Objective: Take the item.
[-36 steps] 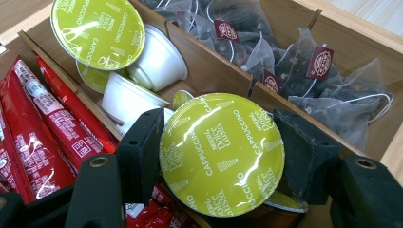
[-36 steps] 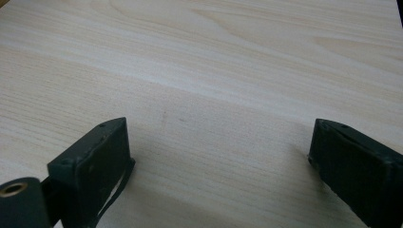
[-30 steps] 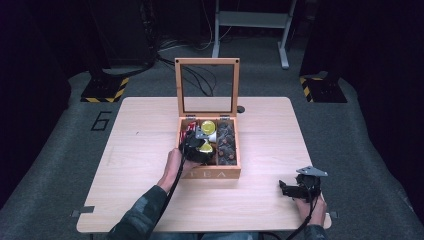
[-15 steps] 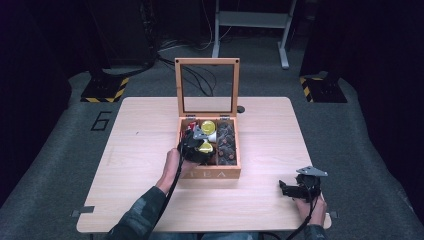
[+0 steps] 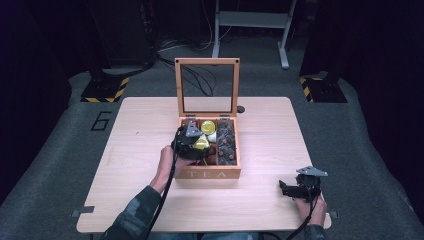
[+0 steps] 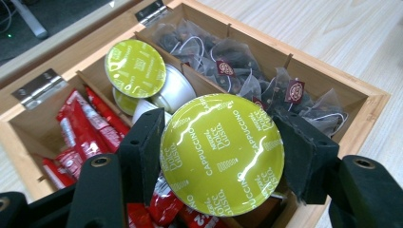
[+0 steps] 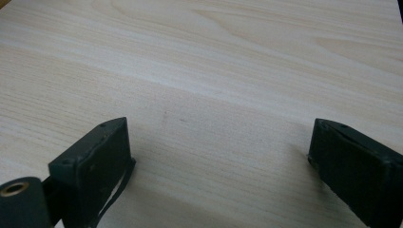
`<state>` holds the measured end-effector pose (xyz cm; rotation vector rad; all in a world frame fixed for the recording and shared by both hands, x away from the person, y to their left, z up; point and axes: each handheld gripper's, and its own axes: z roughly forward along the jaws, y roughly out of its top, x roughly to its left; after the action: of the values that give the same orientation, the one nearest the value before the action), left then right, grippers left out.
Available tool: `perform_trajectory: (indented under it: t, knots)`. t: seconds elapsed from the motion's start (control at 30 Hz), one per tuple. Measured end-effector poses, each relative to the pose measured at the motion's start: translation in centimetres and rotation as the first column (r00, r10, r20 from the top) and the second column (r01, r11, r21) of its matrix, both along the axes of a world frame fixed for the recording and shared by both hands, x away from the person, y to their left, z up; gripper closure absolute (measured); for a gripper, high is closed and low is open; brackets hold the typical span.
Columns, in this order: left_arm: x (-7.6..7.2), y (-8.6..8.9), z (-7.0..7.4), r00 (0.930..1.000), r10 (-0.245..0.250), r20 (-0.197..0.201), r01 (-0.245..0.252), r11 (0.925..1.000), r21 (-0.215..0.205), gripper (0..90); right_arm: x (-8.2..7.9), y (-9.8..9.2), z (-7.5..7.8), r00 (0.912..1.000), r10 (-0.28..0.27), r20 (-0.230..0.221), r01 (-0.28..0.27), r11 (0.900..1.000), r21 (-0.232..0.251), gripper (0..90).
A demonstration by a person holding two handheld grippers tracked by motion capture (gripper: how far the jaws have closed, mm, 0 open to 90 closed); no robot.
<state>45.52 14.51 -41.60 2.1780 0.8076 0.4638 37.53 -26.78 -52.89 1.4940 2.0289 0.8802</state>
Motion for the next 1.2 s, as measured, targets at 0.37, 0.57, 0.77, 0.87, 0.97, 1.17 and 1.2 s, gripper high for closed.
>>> perform_trajectory:
  t: [0.37,0.57,0.77,0.87,0.97,1.17,1.2]
  knots:
    - [-0.7,2.7,1.5,0.9986,0.040,0.034,-0.039,0.9989,-0.024,37.7,0.0,0.0,0.0,1.0000,-0.001,-0.001,0.001,1.000,0.001,6.2]
    - [-0.8,4.5,2.3,0.9962,0.074,0.045,-0.073,0.9969,-0.029,37.7,0.0,0.0,0.0,1.0000,0.000,0.000,0.000,1.000,0.001,6.2]
    - [-0.9,6.6,2.8,0.9924,0.110,0.054,-0.107,0.9927,-0.054,37.7,0.0,0.0,0.0,1.0000,-0.001,-0.001,0.001,1.000,0.001,6.2]
    - [-1.0,7.6,2.9,0.9897,0.130,0.060,-0.126,0.9902,-0.061,37.7,0.0,0.0,0.0,1.0000,0.001,0.000,-0.001,1.000,0.001,6.2]
    - [-1.1,8.4,2.9,0.9867,0.148,0.066,-0.144,0.9876,-0.062,37.7,0.0,0.0,0.0,1.0000,0.002,0.001,-0.002,1.000,0.000,6.2]
    - [-1.1,10.2,2.9,0.9820,0.176,0.069,-0.172,0.9835,-0.056,37.8,0.0,0.0,0.0,1.0000,0.001,0.001,-0.001,1.000,0.000,6.2]
    - [-1.1,10.3,2.9,0.9805,0.184,0.070,-0.180,0.9818,-0.062,37.8,0.0,0.0,0.0,1.0000,0.000,0.001,0.000,1.000,0.001,6.2]
